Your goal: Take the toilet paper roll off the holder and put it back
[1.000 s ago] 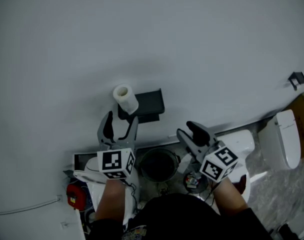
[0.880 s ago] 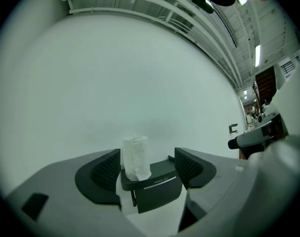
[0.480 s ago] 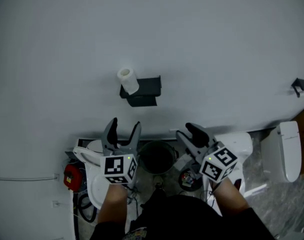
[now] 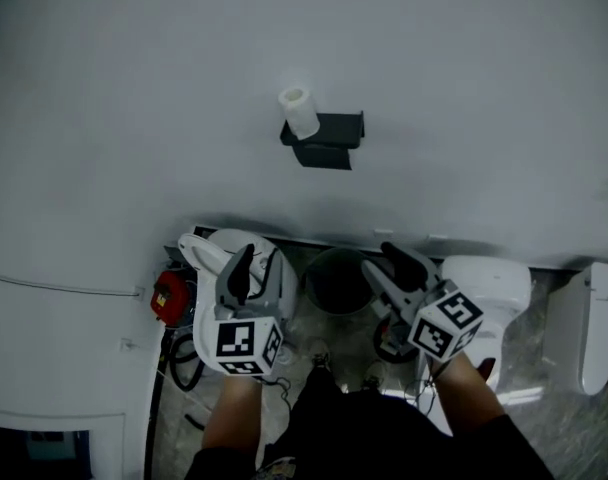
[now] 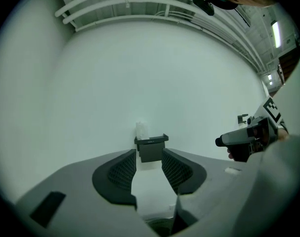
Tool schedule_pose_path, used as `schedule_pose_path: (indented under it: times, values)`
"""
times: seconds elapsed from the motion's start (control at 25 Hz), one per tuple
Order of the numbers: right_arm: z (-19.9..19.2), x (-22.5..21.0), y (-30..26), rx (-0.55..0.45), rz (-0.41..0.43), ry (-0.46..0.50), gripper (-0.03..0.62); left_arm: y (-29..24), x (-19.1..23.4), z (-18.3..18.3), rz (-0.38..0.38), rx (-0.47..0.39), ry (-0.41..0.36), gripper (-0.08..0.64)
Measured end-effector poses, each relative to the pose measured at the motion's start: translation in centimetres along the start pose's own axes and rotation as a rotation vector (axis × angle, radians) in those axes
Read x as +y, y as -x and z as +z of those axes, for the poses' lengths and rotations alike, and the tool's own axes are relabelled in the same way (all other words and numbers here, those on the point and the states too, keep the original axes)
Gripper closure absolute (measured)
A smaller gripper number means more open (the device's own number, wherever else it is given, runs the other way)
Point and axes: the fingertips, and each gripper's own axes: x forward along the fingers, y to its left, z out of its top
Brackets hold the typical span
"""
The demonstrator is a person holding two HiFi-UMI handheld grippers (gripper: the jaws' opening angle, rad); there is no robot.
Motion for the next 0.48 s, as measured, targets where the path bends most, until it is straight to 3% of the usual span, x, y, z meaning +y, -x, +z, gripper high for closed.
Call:
schedule_pose_path:
  times: [0.28,0.48]
  values:
    - [-2.7,3.2,-3.2,0.039,0.063,-0.028,0.419,4.3,4.6,-1.2,0.108,0.0,0.051,0.532]
    - [-5.3,6.9,-5.7,0.071,0.08,-0.025,0.419,7.6,8.8,-3.3,0.131,0.013,0.094,0.555]
